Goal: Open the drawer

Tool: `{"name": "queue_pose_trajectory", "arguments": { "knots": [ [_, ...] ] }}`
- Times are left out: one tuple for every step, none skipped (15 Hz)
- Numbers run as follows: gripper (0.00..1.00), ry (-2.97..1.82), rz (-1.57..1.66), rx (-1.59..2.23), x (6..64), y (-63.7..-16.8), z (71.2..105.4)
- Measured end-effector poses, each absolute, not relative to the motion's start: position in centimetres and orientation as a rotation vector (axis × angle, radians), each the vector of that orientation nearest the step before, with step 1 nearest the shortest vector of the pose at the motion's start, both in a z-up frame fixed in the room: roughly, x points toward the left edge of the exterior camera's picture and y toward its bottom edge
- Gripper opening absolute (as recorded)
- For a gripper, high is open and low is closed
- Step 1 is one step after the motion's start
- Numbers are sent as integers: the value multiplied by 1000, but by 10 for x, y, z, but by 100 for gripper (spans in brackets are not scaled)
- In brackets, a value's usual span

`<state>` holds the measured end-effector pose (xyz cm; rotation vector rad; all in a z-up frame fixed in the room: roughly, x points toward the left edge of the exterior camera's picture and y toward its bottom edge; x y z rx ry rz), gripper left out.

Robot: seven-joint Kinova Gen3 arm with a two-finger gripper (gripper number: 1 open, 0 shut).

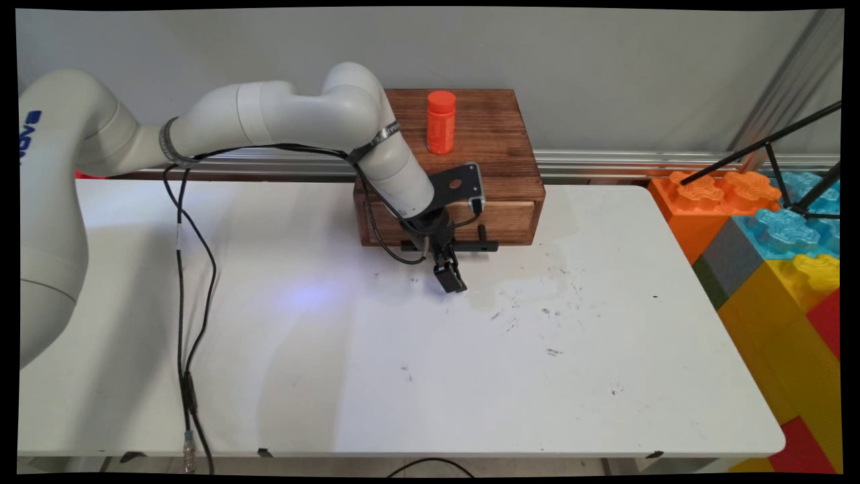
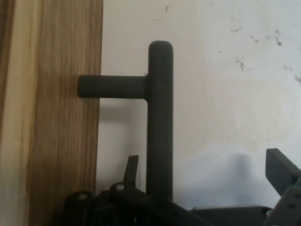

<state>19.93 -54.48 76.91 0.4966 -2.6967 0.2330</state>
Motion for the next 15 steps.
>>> {"name": "queue_pose_trajectory", "arguments": {
  "knots": [
    [100,-2696,232,499,197,-543,768],
    [100,-2696,231,500,195,-541,767],
    [100,-2696,230,500,194,-539,765],
    [100,-2697,230,499,192,-536,764],
    [100,-2697,229,498,191,-533,762],
    [100,-2698,229,497,189,-529,761],
    [100,-2699,230,494,188,-526,760],
    [100,-2699,230,492,186,-522,758],
    [100,-2700,231,490,185,-518,757],
    [100,-2701,233,486,183,-513,756],
    [100,-2701,236,482,181,-509,755],
    [100,-2702,240,479,180,-504,755],
    [100,-2702,244,476,178,-501,754],
    [100,-2703,249,473,177,-496,754],
    [100,-2703,256,469,175,-492,754]
  ]
}}
